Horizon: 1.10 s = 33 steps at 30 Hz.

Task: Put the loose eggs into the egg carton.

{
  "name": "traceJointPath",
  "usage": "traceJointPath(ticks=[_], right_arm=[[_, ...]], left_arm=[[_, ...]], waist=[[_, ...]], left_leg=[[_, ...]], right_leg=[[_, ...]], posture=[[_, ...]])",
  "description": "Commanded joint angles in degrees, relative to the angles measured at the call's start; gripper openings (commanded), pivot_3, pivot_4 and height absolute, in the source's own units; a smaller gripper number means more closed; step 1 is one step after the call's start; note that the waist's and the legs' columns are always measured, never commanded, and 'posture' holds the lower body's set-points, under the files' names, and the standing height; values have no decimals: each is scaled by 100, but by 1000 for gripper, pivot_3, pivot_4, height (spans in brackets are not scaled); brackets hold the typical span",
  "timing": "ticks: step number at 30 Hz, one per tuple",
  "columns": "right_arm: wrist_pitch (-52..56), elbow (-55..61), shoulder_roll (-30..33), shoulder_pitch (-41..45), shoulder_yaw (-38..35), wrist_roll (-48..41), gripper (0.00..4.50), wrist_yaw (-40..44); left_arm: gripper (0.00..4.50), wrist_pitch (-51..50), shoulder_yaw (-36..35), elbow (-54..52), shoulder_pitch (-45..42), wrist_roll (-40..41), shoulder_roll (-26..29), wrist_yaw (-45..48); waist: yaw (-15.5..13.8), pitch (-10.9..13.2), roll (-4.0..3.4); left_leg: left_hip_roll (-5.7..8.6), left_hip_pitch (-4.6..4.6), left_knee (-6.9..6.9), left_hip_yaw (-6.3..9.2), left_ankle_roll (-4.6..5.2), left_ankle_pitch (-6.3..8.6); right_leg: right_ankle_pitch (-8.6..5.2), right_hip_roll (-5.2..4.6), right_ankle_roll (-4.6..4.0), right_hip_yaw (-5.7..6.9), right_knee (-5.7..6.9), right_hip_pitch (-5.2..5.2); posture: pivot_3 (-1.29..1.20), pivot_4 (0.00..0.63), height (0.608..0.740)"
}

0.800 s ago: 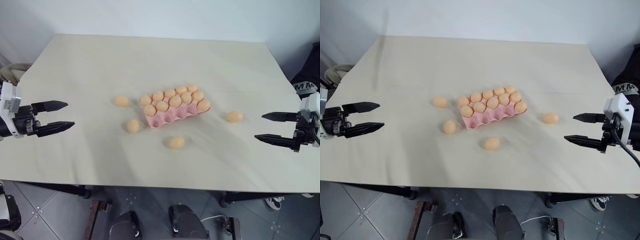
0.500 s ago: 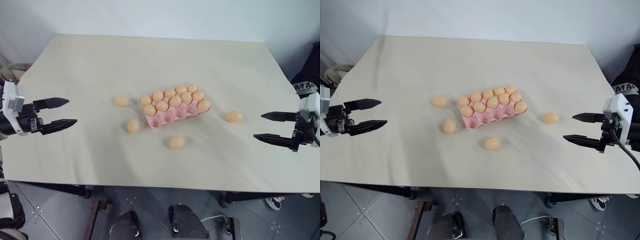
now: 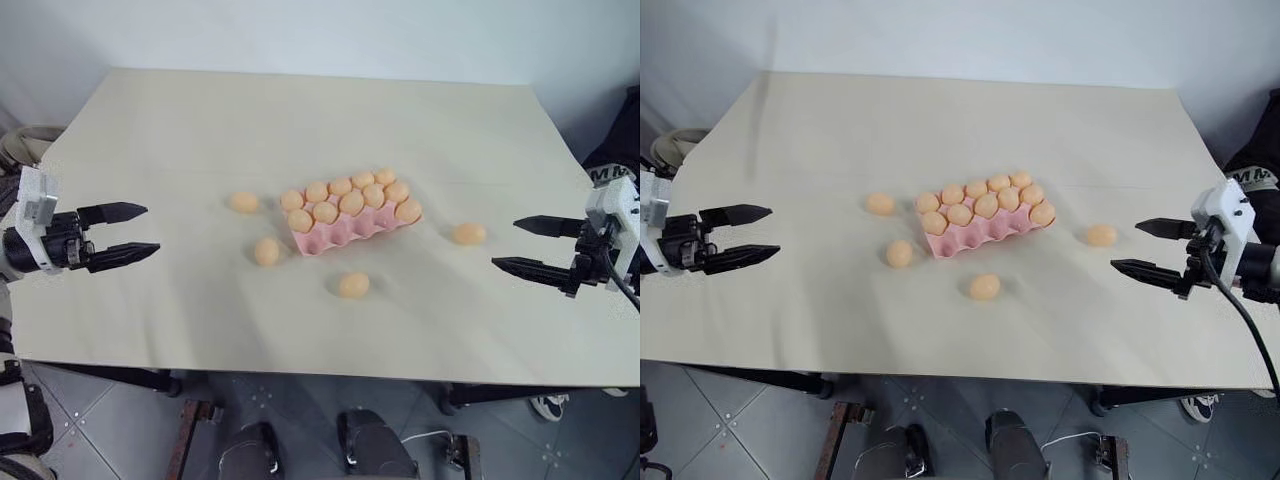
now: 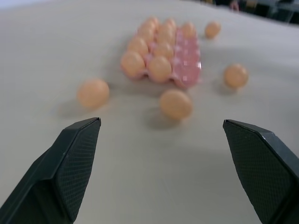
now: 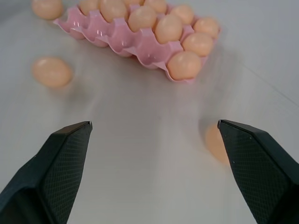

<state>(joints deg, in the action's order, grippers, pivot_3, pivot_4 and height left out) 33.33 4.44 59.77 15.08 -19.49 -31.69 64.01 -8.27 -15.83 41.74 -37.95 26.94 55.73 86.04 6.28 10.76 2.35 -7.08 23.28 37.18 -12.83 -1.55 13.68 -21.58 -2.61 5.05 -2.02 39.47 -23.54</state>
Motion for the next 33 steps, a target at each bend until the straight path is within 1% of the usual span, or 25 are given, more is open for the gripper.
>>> traceJointPath(ticks=[1,3,6,10,12,14,16,21,27,33], right_arm=[[498,694,-135,-43,-366,-382,4500,-476],[864,1260,-345,20,-375,-648,4500,-925],[1693,2046,-723,210,-210,-1119,4500,-1799],[2726,2881,-1153,394,412,-1290,4500,-2935],[3055,3169,-1360,488,706,-1348,4500,-3319],[3559,3266,-1631,635,882,-1420,4500,-3774],[3798,3365,-1903,716,1053,-1433,4500,-4090],[3837,3356,-2394,714,1403,-1355,4500,-4387],[3084,3031,-2728,542,1955,-865,4500,-4314],[2589,2630,-2999,692,2601,-367,4500,-4241]], left_arm=[[4475,107,-131,106,-132,213,39,618],[4475,246,-33,97,-90,350,57,644],[4475,317,171,61,-50,552,118,646],[4475,428,434,2,36,803,184,646],[4475,413,541,-46,90,961,212,646],[4475,441,641,-57,130,1042,231,646],[4475,492,719,-47,158,1081,231,646],[4475,460,769,-125,198,1223,171,646],[4475,361,755,-309,343,1336,185,646],[4475,272,690,-485,489,1442,258,646]], waist=[[6,0,0],[10,0,0],[6,-1,1],[3,-6,10],[2,-9,15],[1,-9,15],[-6,-9,15],[-12,-12,20],[-9,-14,23],[2,-14,24]], left_leg=[[1,0,-1,-1,0,0],[-1,0,-2,-1,0,0],[-7,0,-1,2,-3,0],[-3,3,-1,3,-2,0],[-4,5,-4,3,-1,1],[-1,10,-7,4,0,2],[-1,15,-8,5,0,2],[-3,21,-7,6,0,2],[-2,23,-7,5,0,2],[-2,23,-6,4,0,2]], right_leg=[[0,0,0,-1,-1,0],[0,2,0,-2,0,-1],[0,5,-1,-2,3,-2],[-1,-1,-3,-1,1,-1],[-2,-4,-5,-1,-3,-2],[-2,-3,-6,0,-5,-6],[-2,-2,-6,1,-5,-11],[-3,3,-7,6,-6,-15],[-3,5,-7,10,-7,-15],[-3,6,-6,9,-6,-15]], posture=[[0,150,740],[0,150,740],[0,150,740],[0,150,740],[0,150,740],[0,150,740],[0,150,740],[0,150,740],[0,150,740],[0,150,740]])
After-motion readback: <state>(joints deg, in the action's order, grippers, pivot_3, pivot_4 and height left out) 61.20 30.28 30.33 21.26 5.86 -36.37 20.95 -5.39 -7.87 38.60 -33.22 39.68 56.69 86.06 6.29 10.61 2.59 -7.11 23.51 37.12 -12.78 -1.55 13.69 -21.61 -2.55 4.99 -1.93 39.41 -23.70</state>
